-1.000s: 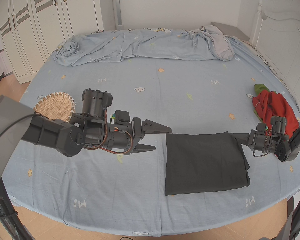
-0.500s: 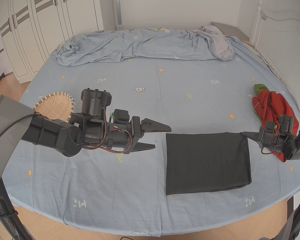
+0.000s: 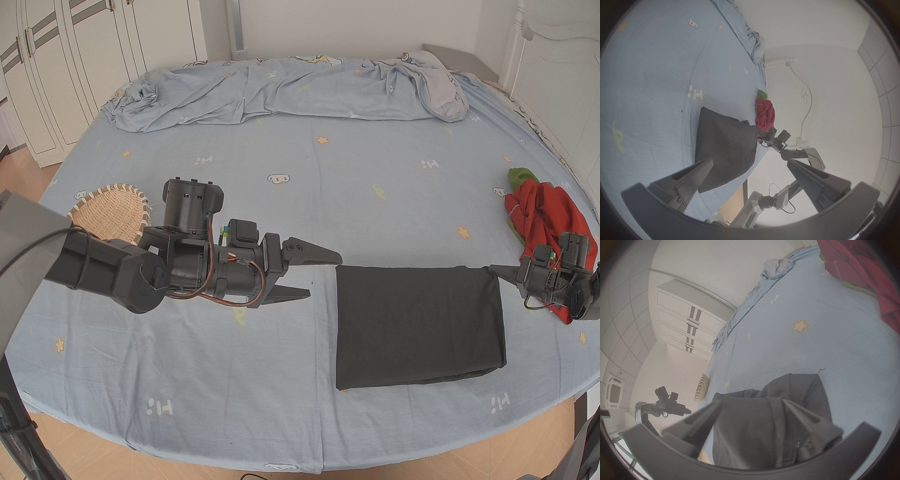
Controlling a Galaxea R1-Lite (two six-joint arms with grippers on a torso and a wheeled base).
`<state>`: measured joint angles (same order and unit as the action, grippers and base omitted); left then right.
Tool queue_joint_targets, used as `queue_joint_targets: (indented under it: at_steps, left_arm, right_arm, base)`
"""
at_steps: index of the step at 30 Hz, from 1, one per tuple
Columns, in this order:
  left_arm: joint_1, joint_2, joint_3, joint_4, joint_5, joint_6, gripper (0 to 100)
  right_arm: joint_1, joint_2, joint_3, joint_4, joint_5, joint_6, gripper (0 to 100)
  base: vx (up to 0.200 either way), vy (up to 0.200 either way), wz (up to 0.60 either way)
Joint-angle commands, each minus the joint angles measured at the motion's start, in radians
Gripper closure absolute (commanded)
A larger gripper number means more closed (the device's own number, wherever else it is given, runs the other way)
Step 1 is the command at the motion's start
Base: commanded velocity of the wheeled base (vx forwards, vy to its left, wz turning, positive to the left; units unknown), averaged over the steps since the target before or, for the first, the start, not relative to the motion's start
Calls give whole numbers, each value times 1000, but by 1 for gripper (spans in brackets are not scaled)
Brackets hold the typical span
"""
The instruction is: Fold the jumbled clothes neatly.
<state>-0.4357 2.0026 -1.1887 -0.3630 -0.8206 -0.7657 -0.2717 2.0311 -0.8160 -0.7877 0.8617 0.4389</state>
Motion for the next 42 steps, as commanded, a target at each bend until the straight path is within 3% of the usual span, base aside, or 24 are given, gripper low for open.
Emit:
queue_joint_targets:
  at_steps: [1, 10, 16, 17, 19, 26, 30, 42]
  left_arm:
    - [2, 1, 4, -1, 0, 0, 0]
    - [29, -4, 9, -11, -2, 2, 0]
    - [-9, 19, 3, -50, -6, 0, 0]
    - [-66, 71, -11, -109, -6, -10, 0]
    - [-104, 110, -25, -156, -6, -41, 0]
    - [-192, 289, -95, -409, -22, -230, 0]
    - [-181, 361, -112, -516, -31, -265, 0]
    - [-40, 427, -186, -528, -31, -265, 0]
  right_arm:
    - [25, 20, -11, -1, -12, 1, 0]
    - [-24, -121, 24, 1, -7, 6, 0]
    - [16, -255, 95, 1, 3, 61, 0]
    - [75, -279, 110, 1, 16, 123, 0]
    - [108, -264, 115, -1, 31, 141, 0]
    - [155, -89, 90, -25, 40, 132, 0]
    - [146, -32, 89, -70, 42, 129, 0]
    - [132, 11, 66, -82, 37, 129, 0]
  base:
    - [0, 0, 0]
    - [0, 0, 0]
    - [0, 0, 0]
    - [0, 0, 0]
    - [0, 0, 0]
    - [0, 0, 0]
    - [0, 0, 0]
    - [0, 0, 0]
